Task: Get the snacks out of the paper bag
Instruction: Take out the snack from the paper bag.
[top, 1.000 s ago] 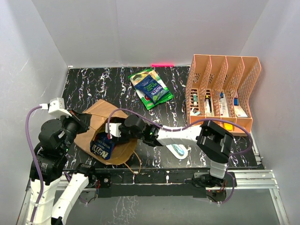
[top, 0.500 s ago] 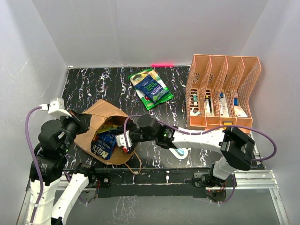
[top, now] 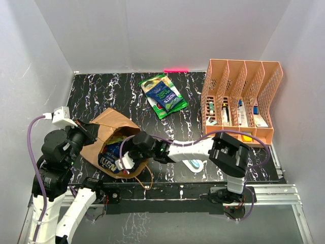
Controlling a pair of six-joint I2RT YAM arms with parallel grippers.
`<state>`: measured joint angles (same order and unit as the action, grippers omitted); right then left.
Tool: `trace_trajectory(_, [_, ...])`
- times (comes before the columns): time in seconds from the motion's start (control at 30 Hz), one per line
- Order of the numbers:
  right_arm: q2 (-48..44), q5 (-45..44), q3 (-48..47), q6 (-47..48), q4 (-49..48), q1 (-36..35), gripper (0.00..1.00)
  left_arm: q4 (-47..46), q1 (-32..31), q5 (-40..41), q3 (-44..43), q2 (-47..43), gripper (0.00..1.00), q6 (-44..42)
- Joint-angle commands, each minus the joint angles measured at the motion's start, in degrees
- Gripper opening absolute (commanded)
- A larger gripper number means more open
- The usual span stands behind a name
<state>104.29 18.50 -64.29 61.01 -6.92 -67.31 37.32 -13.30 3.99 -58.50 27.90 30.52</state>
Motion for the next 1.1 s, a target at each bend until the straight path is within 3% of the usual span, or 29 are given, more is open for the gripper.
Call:
trace_trajectory(0.0, [2.06,-4.83,-2.71,2.58,-4.9,-1.53,0.64,-1.88,-0.09,-0.81,-0.53,-0.04,0.0,0.74])
trace_trajectory(0.07, [3.57,-7.98,-3.03,2.84,-6.18,-1.8,0.6,-2.12,-0.13,-0.91,-0.39,-0.12,0.0,0.84])
trace_trajectory(0.3, [4.69,-12.03,-1.81,1.03,-12.02,-2.17,0.3,-1.41,-0.14,-0.39,-0.57,-0.37,0.0,0.76])
trace_trajectory(0.47, [0.5,-13.26,-1.09,-2.97,-12.0,-2.21,0.08,-1.29,-0.11,-0.39,-0.72,-0.38,0.0,0.77])
trace_trajectory(0.6, [-5.58,-12.14,0.44,-8.85,-11.78,-2.17,0.08,-1.07,-0.08,0.03,-1.15,-0.06,0.0,0.59])
trace_trajectory(0.87, [-13.56,-10.32,-0.8,-29.58,-6.84,-2.13,0.08,-1.08,-0.07,0.76,-0.86,-1.06,0.0,1.29])
trace_trajectory(1.07, [-21.04,-10.42,-0.91,-37.16,-0.36,-2.13,0.08,-0.39,-0.12,1.02,-1.3,-0.86,0.0,1.33])
